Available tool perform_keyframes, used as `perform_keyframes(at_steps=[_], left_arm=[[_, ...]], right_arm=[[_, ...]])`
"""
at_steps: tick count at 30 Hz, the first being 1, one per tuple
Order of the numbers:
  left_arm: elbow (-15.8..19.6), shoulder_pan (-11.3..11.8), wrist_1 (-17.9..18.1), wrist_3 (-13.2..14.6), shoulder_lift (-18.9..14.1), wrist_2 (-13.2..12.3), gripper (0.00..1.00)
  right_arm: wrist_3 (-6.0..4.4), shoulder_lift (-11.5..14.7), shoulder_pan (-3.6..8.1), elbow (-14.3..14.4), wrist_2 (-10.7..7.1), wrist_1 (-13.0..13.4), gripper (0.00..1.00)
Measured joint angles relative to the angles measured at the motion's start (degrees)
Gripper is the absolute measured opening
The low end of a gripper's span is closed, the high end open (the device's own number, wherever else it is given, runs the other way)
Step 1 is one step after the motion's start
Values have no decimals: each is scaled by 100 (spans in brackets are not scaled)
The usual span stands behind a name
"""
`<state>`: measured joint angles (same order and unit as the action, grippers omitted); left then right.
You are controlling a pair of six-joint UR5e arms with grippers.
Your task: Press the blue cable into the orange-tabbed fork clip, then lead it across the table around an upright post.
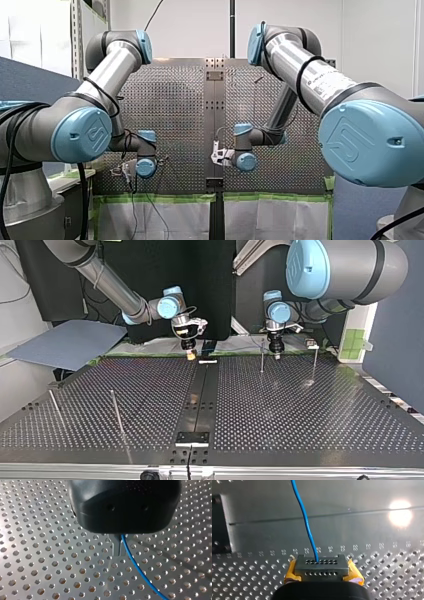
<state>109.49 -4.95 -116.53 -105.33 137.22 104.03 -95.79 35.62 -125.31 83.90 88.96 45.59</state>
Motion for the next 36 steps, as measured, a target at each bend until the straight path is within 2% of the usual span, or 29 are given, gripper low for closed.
perform_keyframes(at_steps=[8,16,25,27,28,29,30,31,33,34,35,36], left_arm=[[-13,82,8,50,0,-73,0],[-12,126,-22,400,0,-446,0],[-13,161,-220,781,0,-348,0],[-12,171,-226,811,1,-410,20],[-12,180,-228,821,0,-458,20],[-11,187,-229,826,0,-500,38],[-11,195,-232,828,0,-545,52],[-11,205,-235,825,0,-609,52],[-10,218,-251,804,0,-697,78],[-10,225,-274,782,0,-734,78],[-10,232,-296,767,1,-747,95],[-9,242,-332,739,0,-741,100]], right_arm=[[6,-7,93,-57,-38,-10,0],[14,-14,98,-61,-45,-31,0],[14,-22,98,-62,-51,-60,0],[15,-25,98,-61,-52,-69,0],[15,-27,98,-62,-53,-75,0],[14,-30,98,-61,-53,-80,0],[14,-33,98,-61,-53,-84,0],[15,-36,97,-62,-54,-87,0],[15,-38,97,-62,-57,-93,0],[14,-41,96,-62,-59,-97,0],[15,-44,97,-62,-59,-101,0],[15,-45,97,-62,-59,-103,0]])
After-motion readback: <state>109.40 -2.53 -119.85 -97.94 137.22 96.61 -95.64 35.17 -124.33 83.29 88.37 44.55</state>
